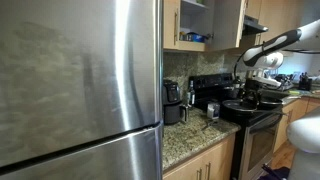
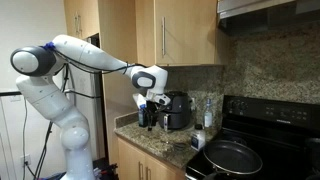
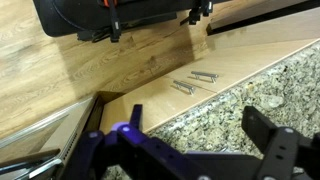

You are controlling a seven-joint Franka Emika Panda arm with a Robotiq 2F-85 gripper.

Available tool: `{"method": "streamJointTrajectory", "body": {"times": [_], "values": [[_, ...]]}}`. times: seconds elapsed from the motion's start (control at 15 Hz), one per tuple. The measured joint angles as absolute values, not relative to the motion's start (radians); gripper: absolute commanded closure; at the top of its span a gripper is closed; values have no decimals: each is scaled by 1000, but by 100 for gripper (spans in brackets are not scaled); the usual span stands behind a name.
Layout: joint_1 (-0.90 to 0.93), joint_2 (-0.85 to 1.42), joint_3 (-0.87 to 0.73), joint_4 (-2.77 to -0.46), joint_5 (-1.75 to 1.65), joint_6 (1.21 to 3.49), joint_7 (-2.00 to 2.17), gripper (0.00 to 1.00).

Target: Close the air fryer

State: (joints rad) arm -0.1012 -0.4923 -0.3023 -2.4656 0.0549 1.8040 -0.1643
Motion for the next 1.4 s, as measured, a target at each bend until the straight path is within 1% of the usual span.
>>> {"method": "streamJointTrajectory", "body": {"times": [0.4, 0.6, 0.8, 1.07, 1.2, 1.4], "values": [[-101, -486, -301, -2465, 56, 1803, -169, 0], [-46, -370, -296, -2455, 76, 1816, -206, 0], [11, -193, -207, -2428, 86, 1872, -225, 0], [71, 9, -29, -2357, -6, 2083, -82, 0], [83, 46, -2, -2338, -11, 2092, -51, 0], [69, 39, -6, -2339, -13, 2100, -49, 0]]}}
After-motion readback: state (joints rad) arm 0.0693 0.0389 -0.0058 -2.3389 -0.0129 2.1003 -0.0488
